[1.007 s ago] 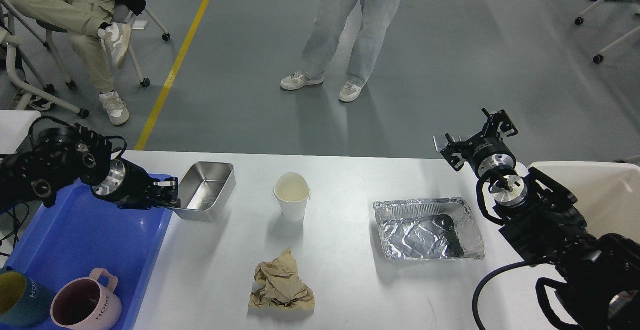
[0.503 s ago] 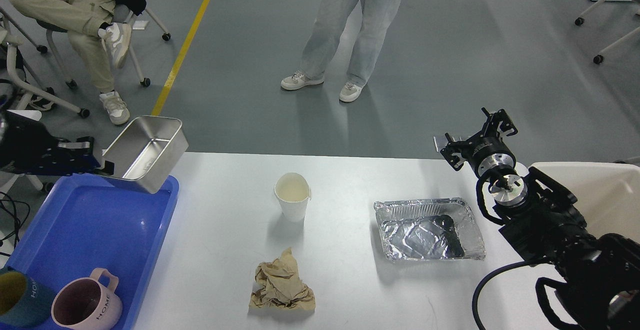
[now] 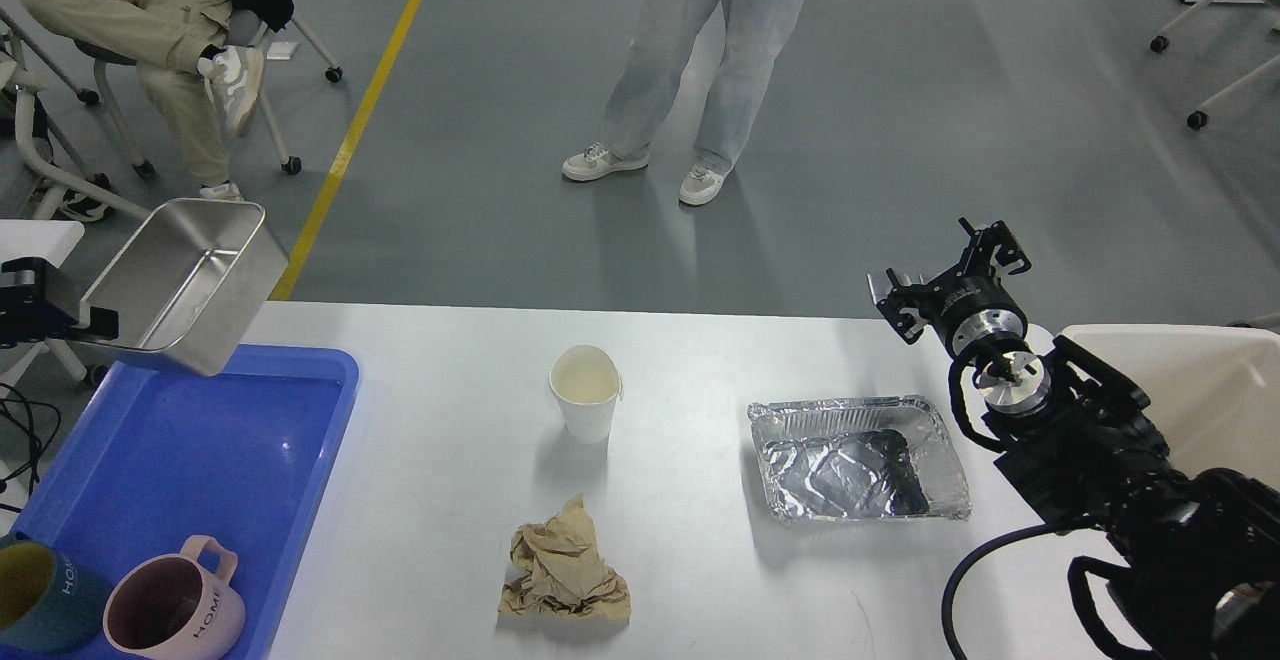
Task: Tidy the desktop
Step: 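Lift the steel container and lower it into the blue tray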
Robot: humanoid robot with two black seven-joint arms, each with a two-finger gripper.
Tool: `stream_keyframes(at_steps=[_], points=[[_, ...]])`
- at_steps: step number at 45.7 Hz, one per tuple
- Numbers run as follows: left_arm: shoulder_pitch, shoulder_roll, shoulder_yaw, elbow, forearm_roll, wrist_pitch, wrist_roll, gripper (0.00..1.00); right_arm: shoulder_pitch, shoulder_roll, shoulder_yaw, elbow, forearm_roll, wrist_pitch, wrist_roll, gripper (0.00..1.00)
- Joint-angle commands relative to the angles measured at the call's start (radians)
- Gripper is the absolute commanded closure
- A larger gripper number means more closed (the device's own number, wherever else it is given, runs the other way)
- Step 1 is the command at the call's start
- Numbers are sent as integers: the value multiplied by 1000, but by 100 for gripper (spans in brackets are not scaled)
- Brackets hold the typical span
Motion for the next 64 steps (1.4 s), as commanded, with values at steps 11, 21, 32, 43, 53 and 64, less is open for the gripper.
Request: stream_keyframes(at_steps=[11, 21, 32, 43, 53, 64], points=[[73, 48, 15, 62, -9, 76, -5, 100, 0, 1, 0, 0, 0, -1, 0, 0], [192, -31, 24, 240, -83, 237, -11, 100, -2, 1, -2, 0, 0, -1, 0, 0], [335, -262, 23, 542, -125, 266, -94, 100, -3, -2, -2, 0, 0, -1, 0, 0], [413, -508, 24, 744, -125, 326, -115, 99, -5, -2, -2, 0, -2, 1, 0, 0], [455, -638, 27, 836, -114, 346, -107, 98, -11, -5, -2, 0, -2, 1, 0, 0], [516, -726, 33, 928, -108, 364, -100, 95, -17, -4, -2, 0, -2, 1, 0, 0]])
